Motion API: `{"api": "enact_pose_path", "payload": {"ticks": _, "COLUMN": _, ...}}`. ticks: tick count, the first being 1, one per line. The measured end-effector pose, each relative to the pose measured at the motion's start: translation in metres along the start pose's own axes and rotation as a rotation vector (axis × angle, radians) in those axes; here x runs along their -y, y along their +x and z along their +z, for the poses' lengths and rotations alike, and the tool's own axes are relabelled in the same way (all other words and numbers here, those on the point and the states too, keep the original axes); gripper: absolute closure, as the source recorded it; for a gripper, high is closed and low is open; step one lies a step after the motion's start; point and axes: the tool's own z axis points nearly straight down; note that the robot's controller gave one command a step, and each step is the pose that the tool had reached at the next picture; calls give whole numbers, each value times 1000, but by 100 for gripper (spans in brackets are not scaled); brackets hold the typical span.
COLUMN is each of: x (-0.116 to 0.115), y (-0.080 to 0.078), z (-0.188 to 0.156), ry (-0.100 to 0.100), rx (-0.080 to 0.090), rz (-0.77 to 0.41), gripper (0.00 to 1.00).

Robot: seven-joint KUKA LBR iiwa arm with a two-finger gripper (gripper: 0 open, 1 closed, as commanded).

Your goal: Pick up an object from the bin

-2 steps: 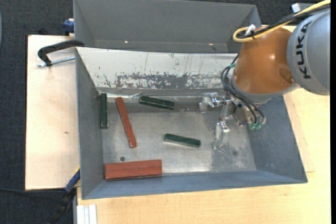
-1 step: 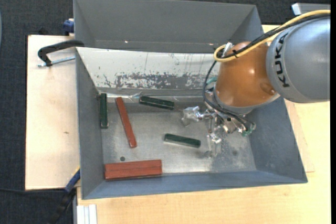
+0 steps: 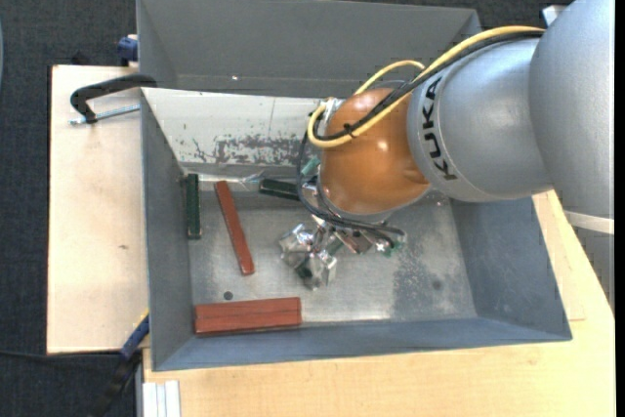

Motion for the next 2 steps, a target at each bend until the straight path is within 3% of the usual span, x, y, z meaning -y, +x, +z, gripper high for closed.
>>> {"api": "enact_pose_path", "payload": {"ticks": 1, "x": 0, "y": 0, "z": 0, "ry": 0, "rx": 0, "rz": 0, "gripper": 100}}
{"api": "enact_pose_path", "payload": {"ticks": 2, "x": -9, "y": -55, "z": -191, "ry": 6, "rx": 11, "rz": -21, "gripper": 100}}
